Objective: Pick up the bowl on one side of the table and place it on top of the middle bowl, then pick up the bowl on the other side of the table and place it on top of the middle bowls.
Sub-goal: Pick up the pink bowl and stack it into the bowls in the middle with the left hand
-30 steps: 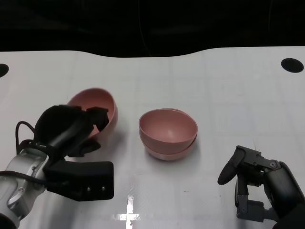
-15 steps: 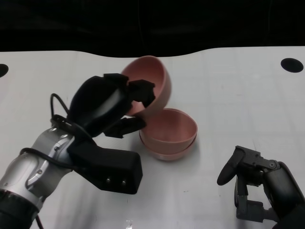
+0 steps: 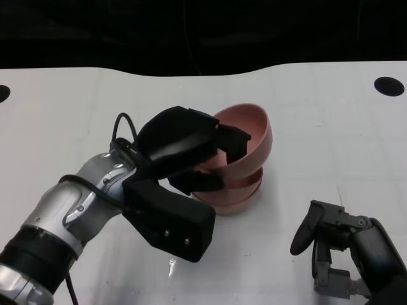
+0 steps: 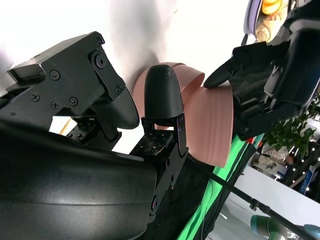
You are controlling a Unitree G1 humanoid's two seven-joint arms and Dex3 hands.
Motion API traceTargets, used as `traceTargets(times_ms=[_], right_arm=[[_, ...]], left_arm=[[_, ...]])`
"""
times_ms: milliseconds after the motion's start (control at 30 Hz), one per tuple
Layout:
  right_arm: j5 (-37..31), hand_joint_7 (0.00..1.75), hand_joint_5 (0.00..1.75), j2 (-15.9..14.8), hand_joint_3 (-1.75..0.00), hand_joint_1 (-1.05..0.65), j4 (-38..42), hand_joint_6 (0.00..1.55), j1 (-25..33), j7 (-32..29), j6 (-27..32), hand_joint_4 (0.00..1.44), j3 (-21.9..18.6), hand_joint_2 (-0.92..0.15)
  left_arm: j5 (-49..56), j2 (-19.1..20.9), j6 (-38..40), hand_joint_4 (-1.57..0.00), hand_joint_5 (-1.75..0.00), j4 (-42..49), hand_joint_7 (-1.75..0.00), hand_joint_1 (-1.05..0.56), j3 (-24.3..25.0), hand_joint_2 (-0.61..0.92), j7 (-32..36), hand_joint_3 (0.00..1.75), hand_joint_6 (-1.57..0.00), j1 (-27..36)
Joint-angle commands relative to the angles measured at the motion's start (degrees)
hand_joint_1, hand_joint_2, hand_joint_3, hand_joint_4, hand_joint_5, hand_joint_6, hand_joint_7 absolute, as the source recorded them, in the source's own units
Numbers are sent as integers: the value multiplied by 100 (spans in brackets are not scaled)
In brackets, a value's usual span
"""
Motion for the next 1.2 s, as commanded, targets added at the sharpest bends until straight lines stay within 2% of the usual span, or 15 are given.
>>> traceTargets(times_ms=[33,267,400,500,667,700,733,800,833,900,1000,1033,1100,1200], right_arm=[[11,156,175,-16,-163,-7,-53,82,28,-9,-43,91,-4,-23],[6,156,175,-18,-164,-7,-52,82,23,-3,-58,91,0,-22],[-11,156,175,-25,-165,-7,-47,82,26,-2,-54,91,5,-21],[-5,156,175,-30,-165,-7,-32,82,23,1,-80,91,2,-21],[36,156,175,-22,-164,-8,-47,82,31,25,-32,92,-3,-21],[37,156,175,-22,-164,-8,-49,82,32,27,-27,92,-1,-21],[34,156,175,-24,-164,-8,-48,82,32,28,-31,91,0,-21],[46,156,175,-30,-164,-7,-39,82,31,39,-49,91,-1,-21],[51,155,175,-32,-164,-7,-34,82,30,43,-57,91,-3,-21],[53,155,175,-32,-164,-7,-31,82,29,45,-63,91,-5,-21],[53,155,175,-30,-164,-7,-31,82,29,48,-63,91,-6,-22],[44,155,175,-36,-164,-7,-38,82,35,49,-59,91,-9,-21],[32,154,175,-44,-164,-8,-48,82,41,52,-53,91,-13,-21],[23,154,175,-46,-164,-8,-49,82,40,61,-47,91,-15,-21]], left_arm=[[192,102,63,-80,-173,29,-135,-21,-75,71,-116,59,-81,-180],[592,122,195,-79,-173,16,-135,-24,-179,81,-56,44,-78,-267],[836,139,349,-76,-172,-82,-111,-27,-225,91,-21,21,-82,-276],[845,161,424,-75,-172,-157,-97,-28,-244,92,-178,18,-86,-292],[473,156,624,-75,-174,-310,-108,-24,-172,92,-932,20,-83,-287],[426,162,706,-77,-153,-367,-89,-26,-159,91,-1070,15,-86,-272],[408,170,773,-78,-143,-421,-72,-27,-149,92,-1162,11,-90,-257],[448,202,844,-76,-132,-517,-40,-30,-151,92,-1188,4,-96,-224],[471,214,856,-75,-130,-546,-31,-31,-157,92,-1163,3,-98,-212],[486,227,872,-75,-127,-579,-22,-31,-168,91,-1135,1,-100,-200],[479,234,891,-75,-126,-596,-18,-31,-179,92,-1137,1,-101,-197],[658,256,884,-73,-118,-637,-15,-32,-199,92,-842,5,-98,-158],[900,279,872,-78,-69,-682,-5,-35,-222,92,-453,23,-88,-107],[1018,258,977,-75,-44,-763,-1,-36,-215,92,-302,27,-80,-44]])
